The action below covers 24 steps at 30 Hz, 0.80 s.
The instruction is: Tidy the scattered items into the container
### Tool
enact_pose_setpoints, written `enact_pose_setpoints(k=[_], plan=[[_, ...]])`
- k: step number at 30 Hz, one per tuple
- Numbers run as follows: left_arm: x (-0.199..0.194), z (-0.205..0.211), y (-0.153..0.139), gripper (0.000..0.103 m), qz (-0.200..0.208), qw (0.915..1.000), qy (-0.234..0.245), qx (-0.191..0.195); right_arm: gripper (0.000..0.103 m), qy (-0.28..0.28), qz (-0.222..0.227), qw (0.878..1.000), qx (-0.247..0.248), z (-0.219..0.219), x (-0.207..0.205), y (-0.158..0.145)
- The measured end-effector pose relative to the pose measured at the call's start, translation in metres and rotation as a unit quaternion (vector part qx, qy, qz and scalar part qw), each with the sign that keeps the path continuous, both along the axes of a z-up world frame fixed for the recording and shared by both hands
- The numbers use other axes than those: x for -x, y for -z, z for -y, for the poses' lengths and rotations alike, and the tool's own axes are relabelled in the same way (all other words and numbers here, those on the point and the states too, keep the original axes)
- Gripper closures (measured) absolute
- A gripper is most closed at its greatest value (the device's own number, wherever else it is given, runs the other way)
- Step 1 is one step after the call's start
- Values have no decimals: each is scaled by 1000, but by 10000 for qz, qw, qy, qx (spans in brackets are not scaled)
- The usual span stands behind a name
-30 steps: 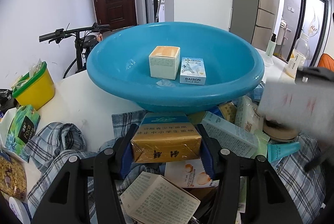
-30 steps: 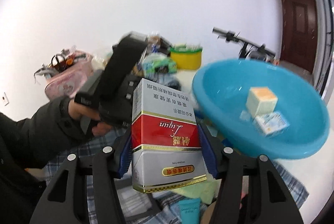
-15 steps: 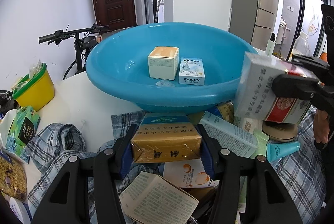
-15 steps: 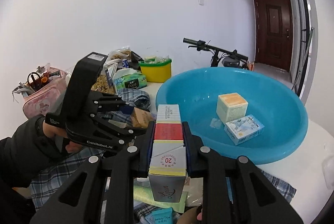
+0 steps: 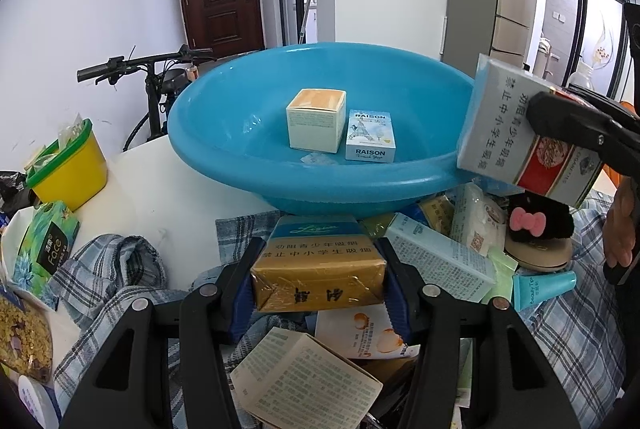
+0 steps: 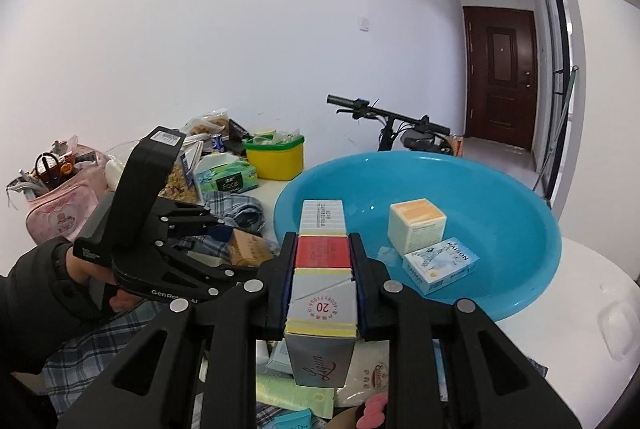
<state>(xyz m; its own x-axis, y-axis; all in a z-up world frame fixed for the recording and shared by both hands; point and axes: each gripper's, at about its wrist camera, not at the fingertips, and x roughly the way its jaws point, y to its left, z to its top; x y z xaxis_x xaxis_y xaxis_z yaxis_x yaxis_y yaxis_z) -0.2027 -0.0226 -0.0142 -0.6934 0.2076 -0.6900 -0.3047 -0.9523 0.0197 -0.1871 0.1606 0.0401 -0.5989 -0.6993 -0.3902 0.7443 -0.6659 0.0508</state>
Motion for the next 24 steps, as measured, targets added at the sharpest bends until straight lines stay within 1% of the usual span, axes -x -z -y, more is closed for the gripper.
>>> enact_pose_setpoints(k=[6, 10, 13, 17, 19, 22, 24], plan=[[-2, 1, -2, 46, -22, 10000, 12, -26, 81, 163, -241, 9995, 147, -1, -3, -11], [-2, 2, -3, 46, -33, 10000, 4, -24, 81, 379, -349, 9986, 147, 2, 1, -20], [-2, 1, -3, 46, -32, 10000, 10, -32, 81, 630, -337, 9972, 234, 3, 10, -28], [-2, 1, -3, 46, -9, 10000, 10, -19, 81, 1259, -382, 9910, 225, 2, 27, -35], [-2, 1, -3, 46, -7, 10000, -4, -7, 81, 1512, -280, 9877, 269, 0, 38, -31], [0, 1, -2, 46, 9, 10000, -51, 2, 81, 2010, -290, 9789, 229, -5, 49, -17], [-1, 1, -1, 46, 1, 10000, -41, -13, 81, 2093, -102, 9774, 264, -8, 59, -9]])
